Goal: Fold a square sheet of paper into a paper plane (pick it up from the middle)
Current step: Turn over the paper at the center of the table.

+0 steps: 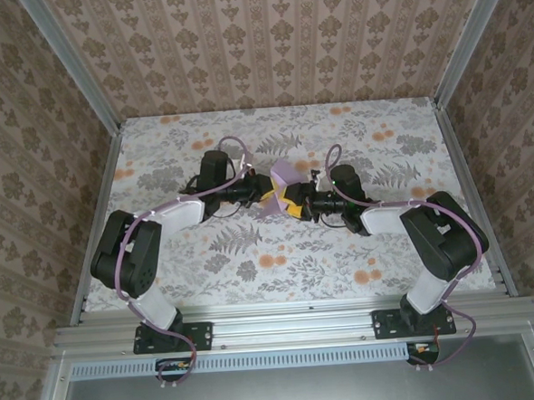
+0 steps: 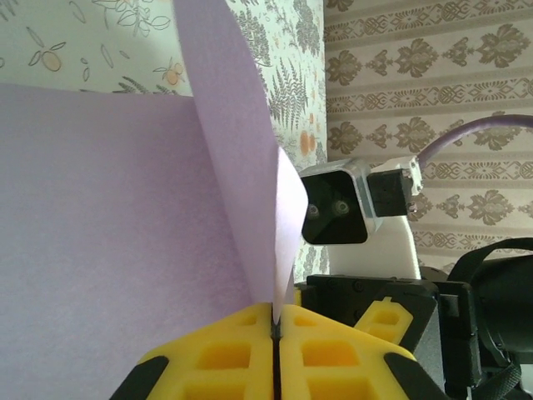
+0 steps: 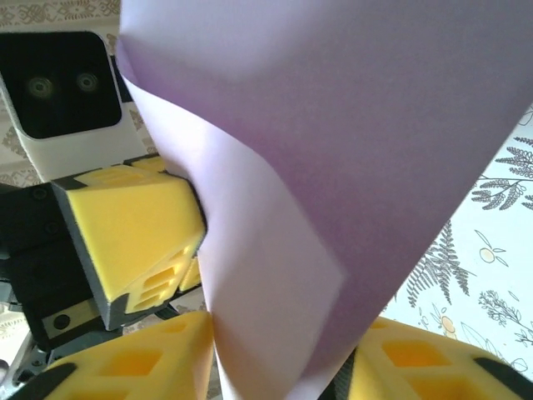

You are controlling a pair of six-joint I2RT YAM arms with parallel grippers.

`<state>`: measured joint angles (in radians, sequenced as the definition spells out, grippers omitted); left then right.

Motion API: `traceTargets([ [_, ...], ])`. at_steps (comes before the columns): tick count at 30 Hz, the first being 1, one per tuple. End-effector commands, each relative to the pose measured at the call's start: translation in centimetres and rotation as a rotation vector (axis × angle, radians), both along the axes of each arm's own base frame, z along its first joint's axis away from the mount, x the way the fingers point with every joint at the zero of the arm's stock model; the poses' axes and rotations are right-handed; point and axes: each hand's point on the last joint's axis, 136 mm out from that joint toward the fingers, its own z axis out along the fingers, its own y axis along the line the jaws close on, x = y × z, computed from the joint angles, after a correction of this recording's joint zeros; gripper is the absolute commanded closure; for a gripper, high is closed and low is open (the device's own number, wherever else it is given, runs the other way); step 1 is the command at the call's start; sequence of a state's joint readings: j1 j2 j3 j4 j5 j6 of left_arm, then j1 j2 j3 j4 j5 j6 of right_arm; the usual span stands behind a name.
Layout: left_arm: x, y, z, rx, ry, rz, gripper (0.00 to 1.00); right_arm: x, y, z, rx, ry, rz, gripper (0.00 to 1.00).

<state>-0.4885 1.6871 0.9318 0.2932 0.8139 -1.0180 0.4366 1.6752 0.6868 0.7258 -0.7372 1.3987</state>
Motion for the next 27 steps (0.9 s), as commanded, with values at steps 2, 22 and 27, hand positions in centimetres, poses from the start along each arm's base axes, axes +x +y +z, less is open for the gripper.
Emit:
traceTargets([
  [2,0.1,0.6,0.2,-0.012,-0.012,0.013,0.9,0.4,-0.3,1.3,0.028,-0.03,-0.02,0.62],
  [22,-0.4,1.2,1.1,0.009,-0.04,-0.011,0.63,-0.1,-1.9,-0.6,-0.159,-0.019,0.017,0.95],
  [27,0.2,3.0,2.3,0.053,-0.078,-0.013,0.48,-2.0,-6.6,-2.6,-0.632,-0.012,0.099,0.96],
])
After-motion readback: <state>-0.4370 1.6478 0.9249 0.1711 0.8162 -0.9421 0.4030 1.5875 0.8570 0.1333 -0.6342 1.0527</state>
